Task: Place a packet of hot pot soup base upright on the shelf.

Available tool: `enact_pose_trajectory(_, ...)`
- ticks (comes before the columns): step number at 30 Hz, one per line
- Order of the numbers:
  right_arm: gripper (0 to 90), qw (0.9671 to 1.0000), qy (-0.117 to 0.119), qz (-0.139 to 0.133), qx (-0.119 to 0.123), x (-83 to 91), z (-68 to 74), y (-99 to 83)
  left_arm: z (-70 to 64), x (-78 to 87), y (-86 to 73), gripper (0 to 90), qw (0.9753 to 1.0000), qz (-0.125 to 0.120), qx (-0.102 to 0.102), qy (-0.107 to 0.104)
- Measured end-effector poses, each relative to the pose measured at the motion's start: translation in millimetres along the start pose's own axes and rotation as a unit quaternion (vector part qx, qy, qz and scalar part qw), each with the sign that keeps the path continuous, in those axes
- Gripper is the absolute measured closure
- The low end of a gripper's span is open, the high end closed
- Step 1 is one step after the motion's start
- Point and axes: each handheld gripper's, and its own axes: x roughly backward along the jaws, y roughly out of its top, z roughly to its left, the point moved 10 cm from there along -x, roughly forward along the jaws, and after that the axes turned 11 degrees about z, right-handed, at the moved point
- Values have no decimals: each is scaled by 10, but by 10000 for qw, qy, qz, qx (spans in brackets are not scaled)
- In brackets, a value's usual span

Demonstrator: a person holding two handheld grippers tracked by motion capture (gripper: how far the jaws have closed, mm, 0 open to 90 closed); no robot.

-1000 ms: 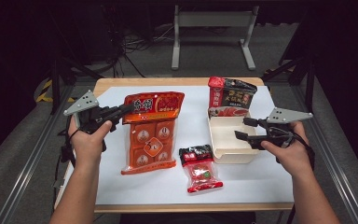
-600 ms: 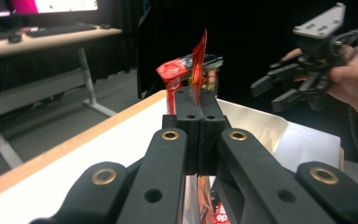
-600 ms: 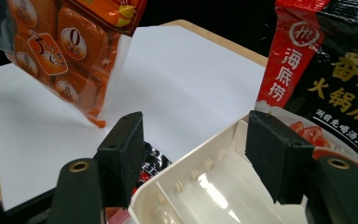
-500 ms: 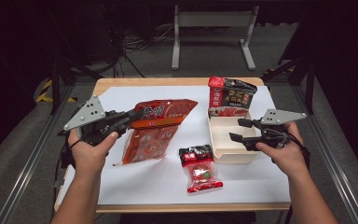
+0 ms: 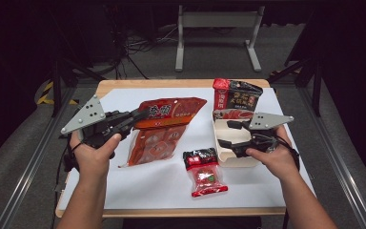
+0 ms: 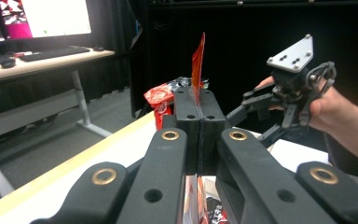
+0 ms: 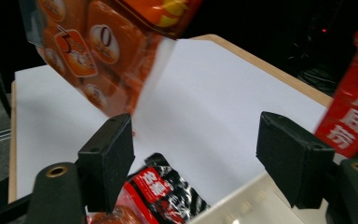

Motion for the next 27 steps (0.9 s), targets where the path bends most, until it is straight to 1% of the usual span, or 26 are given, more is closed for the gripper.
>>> enact_pose_trajectory(1, 278, 10000, 0, 0, 0, 0, 0, 0, 0, 0, 0, 900, 10000, 0, 0, 0)
enact_pose_trajectory(3, 270, 9999, 121, -21, 59, -71, 62, 41, -32, -18, 24, 900, 10000, -58, -18, -66)
enact_pose_trajectory(6, 260, 9995, 233, -83, 171, -176, 130, 109, -77, -21, 52, 900, 9998, -111, -44, -146)
enact_pose_trajectory(10, 251, 9992, 314, -126, 216, -291, 164, 164, -133, -28, 78, 900, 9995, -162, -91, -247)
enact_pose_trajectory(12, 248, 9989, 377, -147, 226, -337, 179, 182, -159, -40, 81, 900, 9994, -156, -122, -288)
enact_pose_trajectory(14, 237, 9985, 453, -178, 261, -377, 196, 198, -186, -55, 76, 900, 9994, -103, -142, -305)
enact_pose_trajectory(15, 232, 9982, 495, -183, 271, -391, 207, 201, -209, -63, 76, 900, 9993, -64, -185, -316)
enact_pose_trajectory(17, 224, 9973, 610, -193, 364, -431, 236, 207, -250, -72, 87, 900, 9991, -62, -231, -339)
enact_pose_trajectory(18, 223, 9970, 627, -177, 408, -452, 243, 206, -260, -74, 91, 900, 9991, -64, -234, -348)
enact_pose_trajectory(23, 219, 9960, 730, -192, 478, -509, 282, 226, -309, -82, 112, 900, 9987, -122, -246, -431)
enact_pose_trajectory(24, 219, 9952, 786, -228, 537, -527, 311, 246, -326, -90, 114, 900, 9986, -122, -266, -450)
enact_pose_trajectory(26, 218, 9948, 816, -248, 562, -530, 325, 256, -337, -99, 118, 900, 9985, -143, -269, -458)
enact_pose_trajectory(27, 218, 9931, 931, -325, 632, -536, 375, 285, -341, -104, 118, 900, 9984, -145, -284, -464)
